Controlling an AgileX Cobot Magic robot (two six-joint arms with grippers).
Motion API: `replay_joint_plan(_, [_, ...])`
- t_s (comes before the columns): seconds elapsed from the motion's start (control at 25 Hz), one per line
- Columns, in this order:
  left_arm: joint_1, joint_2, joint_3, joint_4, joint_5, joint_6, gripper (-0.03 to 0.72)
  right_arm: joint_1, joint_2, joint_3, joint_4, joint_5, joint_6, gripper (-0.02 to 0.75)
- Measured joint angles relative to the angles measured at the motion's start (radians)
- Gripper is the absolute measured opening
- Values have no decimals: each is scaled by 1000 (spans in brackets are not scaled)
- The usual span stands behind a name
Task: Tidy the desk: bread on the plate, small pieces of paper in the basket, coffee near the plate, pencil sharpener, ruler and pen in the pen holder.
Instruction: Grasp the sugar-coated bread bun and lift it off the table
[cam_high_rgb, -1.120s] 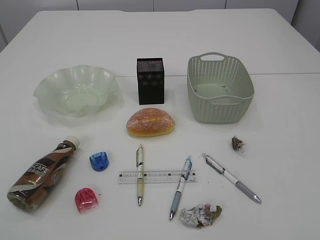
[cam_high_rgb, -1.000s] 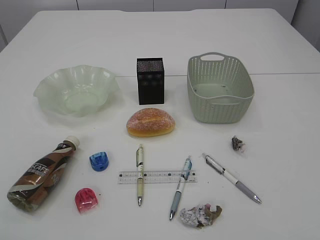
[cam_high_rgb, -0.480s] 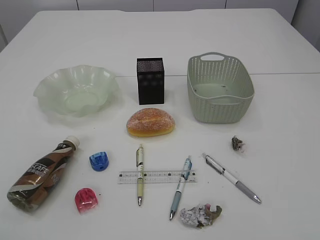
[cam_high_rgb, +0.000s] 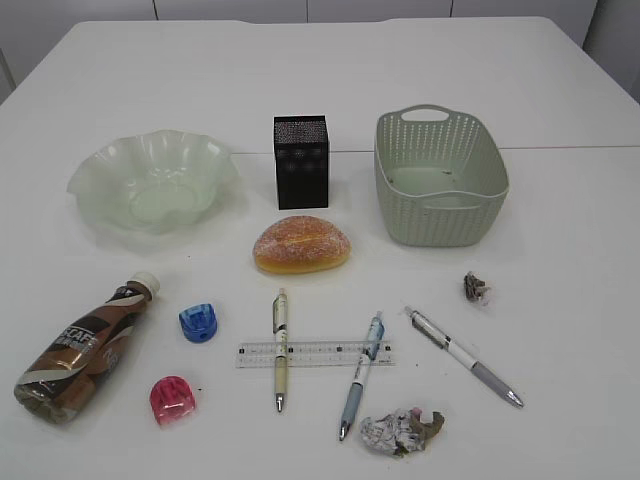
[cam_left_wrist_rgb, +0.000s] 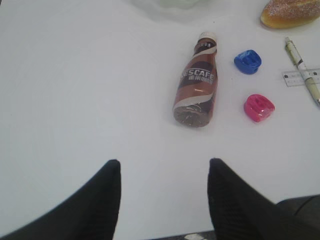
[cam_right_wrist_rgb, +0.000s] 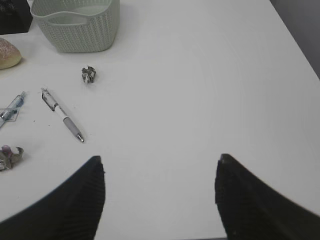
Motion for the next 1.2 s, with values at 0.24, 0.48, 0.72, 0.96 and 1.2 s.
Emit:
replay_joint_plan(0.24, [0,130,-163,0,-4,0,414,0,0,0,8,0,0,507])
replay_joint_plan(0.48, [0,227,-282,0,19,0,414,0,0,0,8,0,0,507])
replay_joint_plan(0.72, [0,285,-337,-16,11,0,414,0,20,-2,8,20,0,507])
replay_joint_plan(0.96, [0,348,-368,-53,21,0,414,0,230,-66,10,105,40,498])
replay_joint_plan(1.2, [0,452,-369,-90,38,0,414,0,476,-219,21,109,123,481])
